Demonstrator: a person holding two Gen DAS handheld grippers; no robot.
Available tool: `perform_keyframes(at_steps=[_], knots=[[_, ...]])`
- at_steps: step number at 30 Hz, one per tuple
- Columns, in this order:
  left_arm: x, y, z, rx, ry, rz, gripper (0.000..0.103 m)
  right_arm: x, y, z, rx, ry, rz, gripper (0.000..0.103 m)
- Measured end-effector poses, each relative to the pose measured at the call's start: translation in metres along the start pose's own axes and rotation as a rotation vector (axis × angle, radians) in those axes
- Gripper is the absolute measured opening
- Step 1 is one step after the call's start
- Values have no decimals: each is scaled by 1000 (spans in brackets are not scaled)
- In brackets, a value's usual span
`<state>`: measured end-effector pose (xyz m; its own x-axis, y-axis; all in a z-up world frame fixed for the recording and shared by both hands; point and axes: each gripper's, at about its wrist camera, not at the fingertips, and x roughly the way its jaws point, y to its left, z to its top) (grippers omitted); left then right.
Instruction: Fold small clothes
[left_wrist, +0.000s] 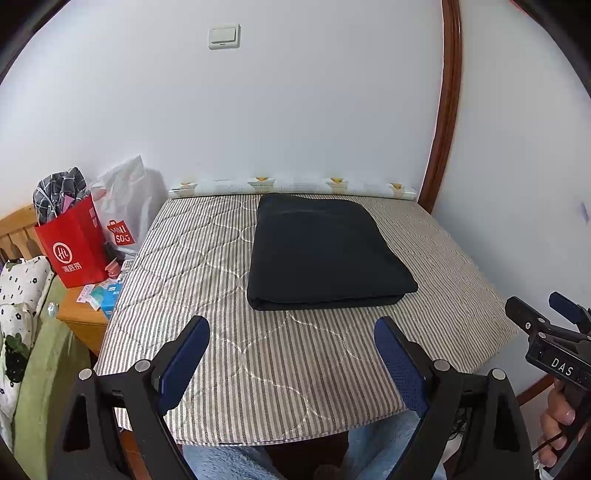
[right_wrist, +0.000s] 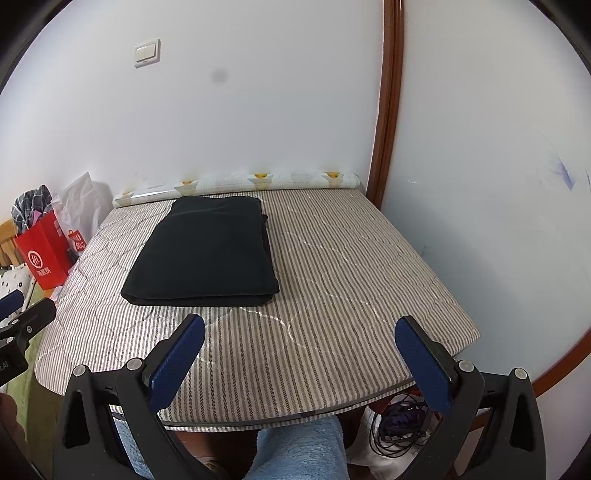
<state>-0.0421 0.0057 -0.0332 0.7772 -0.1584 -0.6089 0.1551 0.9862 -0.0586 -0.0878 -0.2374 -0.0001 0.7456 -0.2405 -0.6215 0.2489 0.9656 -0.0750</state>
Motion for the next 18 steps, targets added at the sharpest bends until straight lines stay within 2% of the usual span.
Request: perform_keyframes(at_steps=[18], knots=[[5,4,4,-3,1,8,90,1,7,6,-15,-8,-2,101]])
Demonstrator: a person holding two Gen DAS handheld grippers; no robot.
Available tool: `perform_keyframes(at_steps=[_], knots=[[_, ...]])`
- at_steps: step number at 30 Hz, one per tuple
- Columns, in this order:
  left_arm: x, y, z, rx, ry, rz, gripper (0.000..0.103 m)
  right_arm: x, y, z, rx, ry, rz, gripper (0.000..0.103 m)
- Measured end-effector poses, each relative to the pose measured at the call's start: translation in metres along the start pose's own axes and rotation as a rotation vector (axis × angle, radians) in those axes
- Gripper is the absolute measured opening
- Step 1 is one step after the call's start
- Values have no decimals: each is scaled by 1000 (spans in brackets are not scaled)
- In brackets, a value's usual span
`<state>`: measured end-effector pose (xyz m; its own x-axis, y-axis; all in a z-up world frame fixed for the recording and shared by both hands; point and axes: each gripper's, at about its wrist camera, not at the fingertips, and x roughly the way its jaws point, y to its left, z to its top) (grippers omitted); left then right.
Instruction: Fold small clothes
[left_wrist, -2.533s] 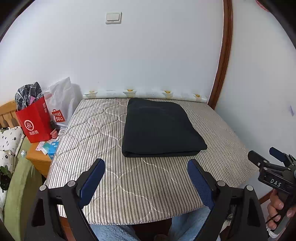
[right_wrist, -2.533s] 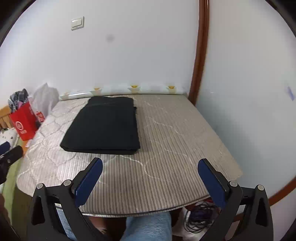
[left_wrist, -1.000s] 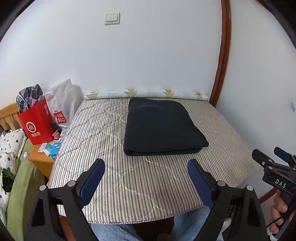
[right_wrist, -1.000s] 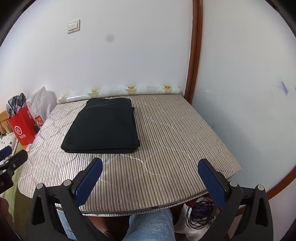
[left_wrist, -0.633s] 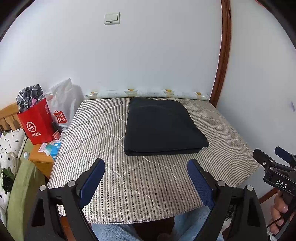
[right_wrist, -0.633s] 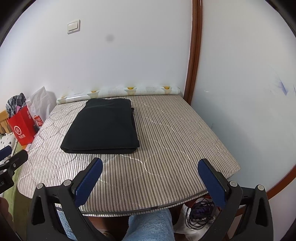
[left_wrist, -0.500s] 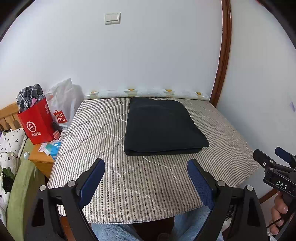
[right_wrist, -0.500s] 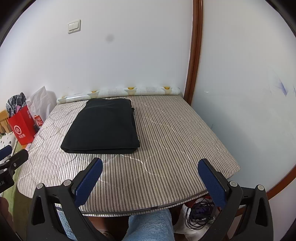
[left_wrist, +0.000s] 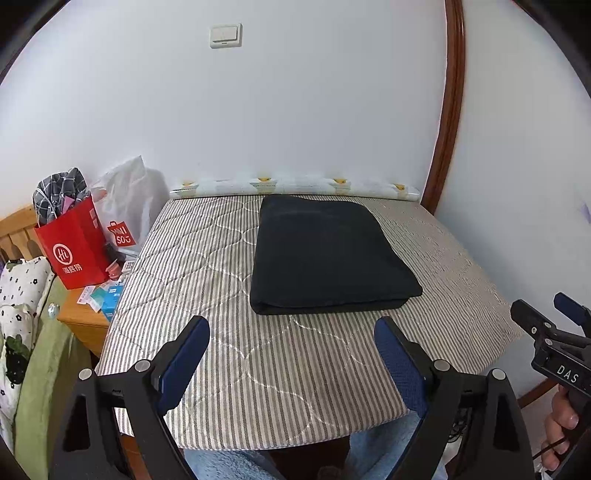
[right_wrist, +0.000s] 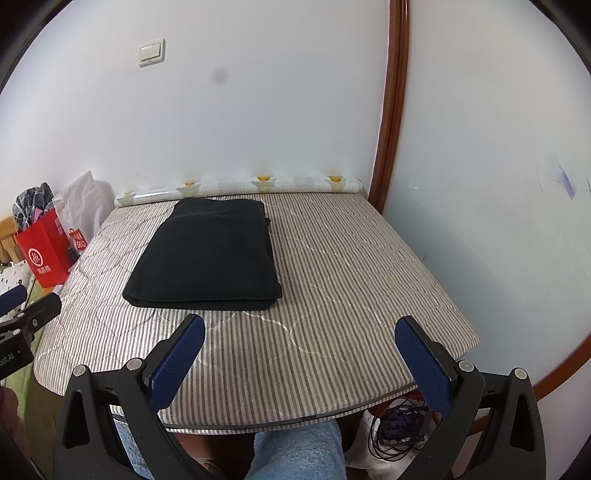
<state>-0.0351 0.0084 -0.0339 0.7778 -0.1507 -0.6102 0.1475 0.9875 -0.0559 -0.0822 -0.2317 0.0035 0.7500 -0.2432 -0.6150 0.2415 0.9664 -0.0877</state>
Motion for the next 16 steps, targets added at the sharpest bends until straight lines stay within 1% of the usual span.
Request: perform_keyframes(at_steps=[9,16], knots=[[10,4,8,-2,7,8,90,11,3,5,-4,12,7,101],[23,5,15,-6,17,13,90,30,2,6,2,40,17,101]])
